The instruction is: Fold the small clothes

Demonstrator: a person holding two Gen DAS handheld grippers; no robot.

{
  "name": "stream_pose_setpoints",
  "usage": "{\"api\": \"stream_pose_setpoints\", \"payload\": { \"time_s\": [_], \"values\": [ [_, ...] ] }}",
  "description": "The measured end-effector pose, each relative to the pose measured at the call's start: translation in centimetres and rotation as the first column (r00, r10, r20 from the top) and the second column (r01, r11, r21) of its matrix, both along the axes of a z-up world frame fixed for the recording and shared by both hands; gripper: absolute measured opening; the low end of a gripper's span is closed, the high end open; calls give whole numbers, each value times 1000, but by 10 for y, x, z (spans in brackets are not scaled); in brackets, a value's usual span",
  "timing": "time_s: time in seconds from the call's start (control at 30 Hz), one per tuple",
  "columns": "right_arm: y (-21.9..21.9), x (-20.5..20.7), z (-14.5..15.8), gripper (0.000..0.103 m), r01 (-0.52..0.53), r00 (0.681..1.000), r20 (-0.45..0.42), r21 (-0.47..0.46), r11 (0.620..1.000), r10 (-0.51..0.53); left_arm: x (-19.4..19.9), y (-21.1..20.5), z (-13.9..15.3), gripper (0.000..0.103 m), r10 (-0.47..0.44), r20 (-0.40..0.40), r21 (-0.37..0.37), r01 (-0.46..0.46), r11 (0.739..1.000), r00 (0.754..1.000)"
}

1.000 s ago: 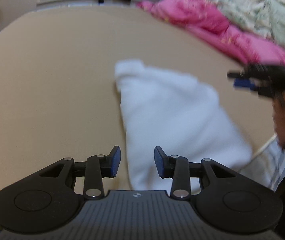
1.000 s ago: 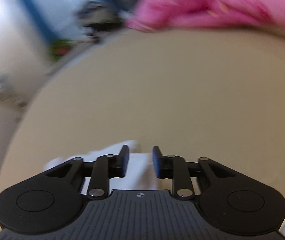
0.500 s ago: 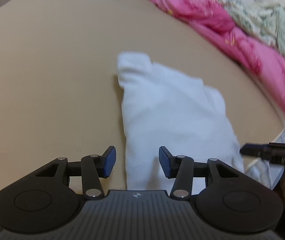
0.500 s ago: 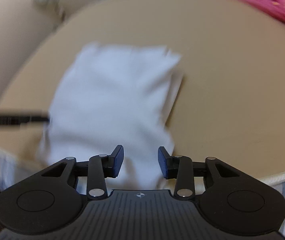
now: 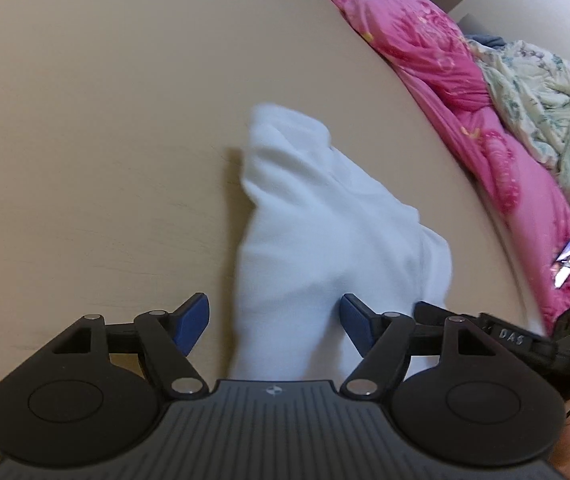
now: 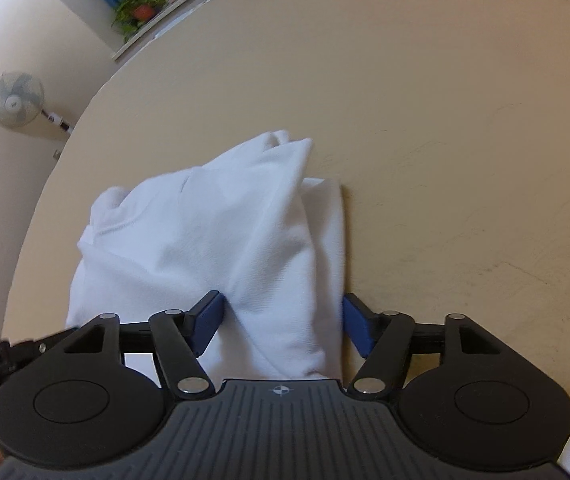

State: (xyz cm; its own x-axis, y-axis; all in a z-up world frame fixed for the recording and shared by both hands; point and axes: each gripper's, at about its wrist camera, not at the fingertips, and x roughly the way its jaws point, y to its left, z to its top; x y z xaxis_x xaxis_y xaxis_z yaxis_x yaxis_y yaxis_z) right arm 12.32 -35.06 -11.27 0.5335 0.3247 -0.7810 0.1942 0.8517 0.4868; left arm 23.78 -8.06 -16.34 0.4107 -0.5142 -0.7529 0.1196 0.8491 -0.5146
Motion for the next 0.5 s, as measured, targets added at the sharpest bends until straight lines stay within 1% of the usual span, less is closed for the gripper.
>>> {"api": "stream_pose_setpoints", "payload": {
  "time_s": [0.03,0.07,0.13,0.17,0.2,0.23,0.27,0.3,0.37,0.4,0.43,0.47,0.5],
  "values": [
    [1,1,-2,71,-7,1000,3,-3,1000,7,4,-4,-6,77,-3,-15,-11,3,1000,1000],
    [2,0,-2,68,-10,1000,5,-7,1000,10,7,-9,-11,77,3,-21,-17,-4,1000,1000],
    [0,-2,5,62,-11,1000,8,2,1000,11,11,-15,-14,75,9,-5,-19,-9,1000,1000],
    [2,7,1,54,-8,1000,11,19,1000,8,12,-17,-15,67,9,-1,-19,-9,1000,1000],
    [1,7,-1,49,0,1000,12,36,999,0,14,-20,-14,61,13,-3,-8,-13,1000,1000],
    [1,7,-2,46,6,1000,13,41,999,-6,14,-22,-13,55,8,-2,1,-8,1000,1000],
    [1,7,-2,41,7,1000,17,45,999,-8,15,-25,-10,42,-10,10,18,10,1000,1000],
    [1,6,0,37,10,1000,22,48,999,-11,14,-29,-4,38,-32,29,43,30,999,999],
    [6,5,3,33,23,999,39,40,999,-24,12,-35,12,34,-70,75,100,63,993,995],
    [9,4,7,31,28,998,53,36,999,-30,10,-35,23,33,-78,106,121,65,991,991],
    [13,4,10,30,30,997,70,41,999,-33,9,-33,32,33,-76,136,138,57,989,988],
    [17,4,15,29,26,995,97,67,997,-33,10,-26,44,33,-65,173,157,38,987,983],
    [22,6,20,29,16,991,131,94,995,-28,12,-17,55,33,-52,196,154,22,988,979]
  ]
}}
